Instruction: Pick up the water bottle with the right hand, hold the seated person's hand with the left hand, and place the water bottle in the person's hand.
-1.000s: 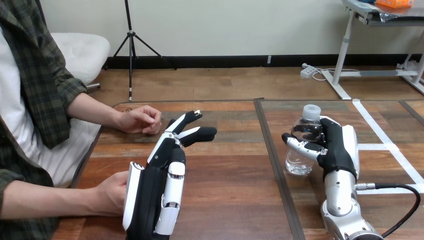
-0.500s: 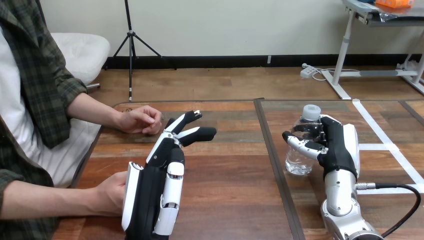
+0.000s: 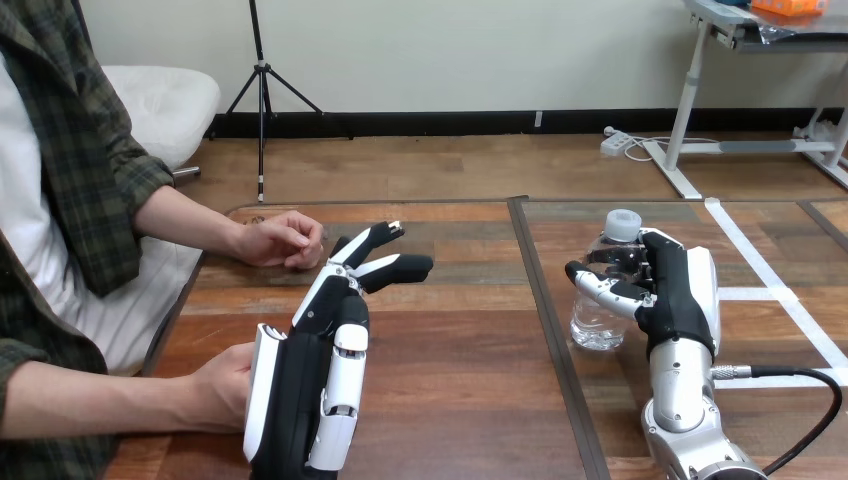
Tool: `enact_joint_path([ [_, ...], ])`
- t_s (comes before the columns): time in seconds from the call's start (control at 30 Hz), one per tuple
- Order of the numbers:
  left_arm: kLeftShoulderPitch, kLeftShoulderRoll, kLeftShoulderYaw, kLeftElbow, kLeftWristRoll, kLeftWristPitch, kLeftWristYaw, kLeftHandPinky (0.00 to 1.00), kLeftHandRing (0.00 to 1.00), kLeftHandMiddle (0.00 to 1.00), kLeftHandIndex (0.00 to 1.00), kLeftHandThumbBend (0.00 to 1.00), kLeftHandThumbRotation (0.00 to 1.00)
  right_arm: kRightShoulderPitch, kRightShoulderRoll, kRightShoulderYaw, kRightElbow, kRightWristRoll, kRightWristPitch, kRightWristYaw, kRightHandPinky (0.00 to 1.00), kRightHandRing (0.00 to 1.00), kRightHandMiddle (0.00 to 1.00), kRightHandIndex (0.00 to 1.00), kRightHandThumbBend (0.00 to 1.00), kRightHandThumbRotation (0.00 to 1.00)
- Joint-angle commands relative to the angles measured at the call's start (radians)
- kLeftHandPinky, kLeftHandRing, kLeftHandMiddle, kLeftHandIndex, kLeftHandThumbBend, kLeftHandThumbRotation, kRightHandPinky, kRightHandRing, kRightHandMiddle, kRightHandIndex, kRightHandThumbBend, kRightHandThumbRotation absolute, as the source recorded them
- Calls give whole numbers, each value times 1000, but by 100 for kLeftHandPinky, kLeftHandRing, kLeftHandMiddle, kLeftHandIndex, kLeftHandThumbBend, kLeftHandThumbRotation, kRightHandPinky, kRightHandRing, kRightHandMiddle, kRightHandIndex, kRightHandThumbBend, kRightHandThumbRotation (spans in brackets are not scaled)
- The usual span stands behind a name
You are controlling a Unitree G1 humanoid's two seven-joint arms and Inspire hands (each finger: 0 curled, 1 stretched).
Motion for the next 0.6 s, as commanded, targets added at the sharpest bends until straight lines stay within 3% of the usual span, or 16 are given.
enact_joint_path([
  [0.0, -34, -13, 0, -16, -7, -13, 0, 100, 69, 69, 80, 0, 100, -39, 3, 8, -13, -11, -34, -20, 66, 64, 65, 66, 59, 0],
  [0.57, -36, -22, 8, -6, 4, -30, 13, 100, 67, 66, 78, 0, 100, -33, -6, 21, -13, -32, -35, -33, 65, 62, 64, 65, 60, 0],
])
